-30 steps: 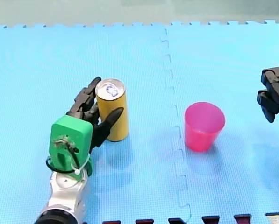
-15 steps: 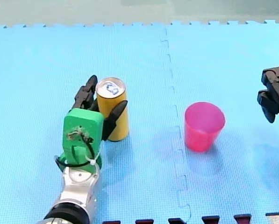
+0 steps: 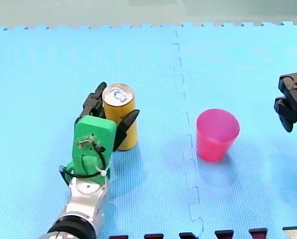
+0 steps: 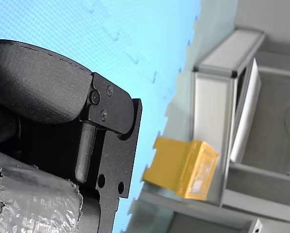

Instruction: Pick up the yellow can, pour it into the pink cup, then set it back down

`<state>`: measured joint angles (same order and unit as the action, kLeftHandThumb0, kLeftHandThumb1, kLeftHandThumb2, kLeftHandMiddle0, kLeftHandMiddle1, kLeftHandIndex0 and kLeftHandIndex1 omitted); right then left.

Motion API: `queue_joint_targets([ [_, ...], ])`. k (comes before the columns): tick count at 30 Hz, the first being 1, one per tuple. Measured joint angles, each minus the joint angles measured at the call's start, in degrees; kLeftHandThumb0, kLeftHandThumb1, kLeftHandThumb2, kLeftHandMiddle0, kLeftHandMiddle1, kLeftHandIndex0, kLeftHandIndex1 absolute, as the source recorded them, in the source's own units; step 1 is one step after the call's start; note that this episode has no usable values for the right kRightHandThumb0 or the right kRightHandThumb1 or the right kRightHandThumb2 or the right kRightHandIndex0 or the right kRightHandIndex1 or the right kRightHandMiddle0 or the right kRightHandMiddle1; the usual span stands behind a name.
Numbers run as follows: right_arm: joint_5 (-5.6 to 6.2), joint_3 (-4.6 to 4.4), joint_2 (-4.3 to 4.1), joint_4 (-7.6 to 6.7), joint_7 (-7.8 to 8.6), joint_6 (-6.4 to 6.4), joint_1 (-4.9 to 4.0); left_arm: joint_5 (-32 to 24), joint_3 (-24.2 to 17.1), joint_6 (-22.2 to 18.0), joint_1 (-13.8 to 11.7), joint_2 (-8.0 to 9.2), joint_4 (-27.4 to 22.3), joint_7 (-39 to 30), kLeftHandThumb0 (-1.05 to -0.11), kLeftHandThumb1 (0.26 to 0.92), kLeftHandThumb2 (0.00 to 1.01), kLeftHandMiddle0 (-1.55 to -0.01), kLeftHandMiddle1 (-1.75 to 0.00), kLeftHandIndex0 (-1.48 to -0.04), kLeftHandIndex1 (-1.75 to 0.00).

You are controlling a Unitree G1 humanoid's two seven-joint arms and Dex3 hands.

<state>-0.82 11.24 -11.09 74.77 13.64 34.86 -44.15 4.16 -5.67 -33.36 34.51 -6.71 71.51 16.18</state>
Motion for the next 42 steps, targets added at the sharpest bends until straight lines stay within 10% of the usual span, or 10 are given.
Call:
queue_joint_targets([
  [22, 0.06, -0.01, 0.0, 0.0, -0.01, 0.09, 0.06, -3.71, -0.4, 0.56, -1.62, 2.08, -2.01, -17.1, -0.822, 0.731, 0.0, -0.43, 0.0, -0.39, 0.0],
  [42, 0.25, 0.17, 0.0, 0.04, 0.55, -0.05, 0.04, -5.89, -3.13, 0.25, -0.43, 2.7, -1.35, -17.85, -0.762, 0.718, 0.0, -0.47, -0.01, -0.45, -0.01],
])
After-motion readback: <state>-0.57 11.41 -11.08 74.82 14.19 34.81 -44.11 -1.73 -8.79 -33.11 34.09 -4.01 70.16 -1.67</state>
